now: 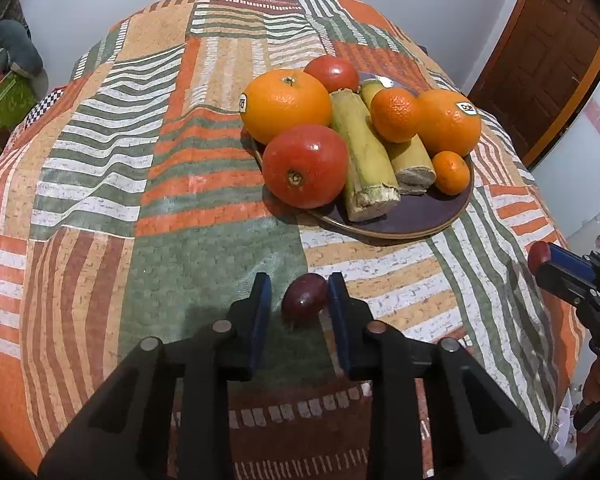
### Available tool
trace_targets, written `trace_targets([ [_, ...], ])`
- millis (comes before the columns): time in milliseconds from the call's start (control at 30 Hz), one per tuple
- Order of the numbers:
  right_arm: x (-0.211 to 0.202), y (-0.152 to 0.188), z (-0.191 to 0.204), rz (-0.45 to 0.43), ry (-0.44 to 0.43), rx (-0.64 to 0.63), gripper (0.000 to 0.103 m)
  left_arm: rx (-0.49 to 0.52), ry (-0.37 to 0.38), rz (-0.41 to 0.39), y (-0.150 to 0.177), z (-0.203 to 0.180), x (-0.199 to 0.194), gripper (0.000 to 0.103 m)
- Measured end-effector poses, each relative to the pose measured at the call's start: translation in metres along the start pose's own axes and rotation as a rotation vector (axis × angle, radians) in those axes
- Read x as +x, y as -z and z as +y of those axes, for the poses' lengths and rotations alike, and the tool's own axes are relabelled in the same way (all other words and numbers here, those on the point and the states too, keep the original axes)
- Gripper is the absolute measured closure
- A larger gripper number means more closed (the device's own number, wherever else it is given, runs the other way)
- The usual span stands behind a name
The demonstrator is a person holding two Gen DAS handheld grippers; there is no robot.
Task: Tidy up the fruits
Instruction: 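Carry both plums onto the plate and open both tools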
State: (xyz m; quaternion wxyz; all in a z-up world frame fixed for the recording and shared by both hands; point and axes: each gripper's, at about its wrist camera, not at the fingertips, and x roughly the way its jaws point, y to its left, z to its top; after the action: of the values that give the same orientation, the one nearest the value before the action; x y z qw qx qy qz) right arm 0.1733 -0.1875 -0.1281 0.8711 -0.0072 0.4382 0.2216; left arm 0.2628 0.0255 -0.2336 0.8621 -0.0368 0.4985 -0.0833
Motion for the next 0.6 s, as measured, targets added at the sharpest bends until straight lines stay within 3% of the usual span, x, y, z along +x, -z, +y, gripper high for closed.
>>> trace_targets([
  [167, -0.001, -0.003, 0.001, -0.012, -0.016, -0.001, 0.078, -0.003, 0.007, 0.000, 0.000, -0.002, -0.003, 0.080],
  [600, 0.011, -0.028, 0.010, -0.051, -0.057, -0.052, 0.078, 0.043, 0.064, -0.053, -0.016, -0.030, -0.024, 0.080],
])
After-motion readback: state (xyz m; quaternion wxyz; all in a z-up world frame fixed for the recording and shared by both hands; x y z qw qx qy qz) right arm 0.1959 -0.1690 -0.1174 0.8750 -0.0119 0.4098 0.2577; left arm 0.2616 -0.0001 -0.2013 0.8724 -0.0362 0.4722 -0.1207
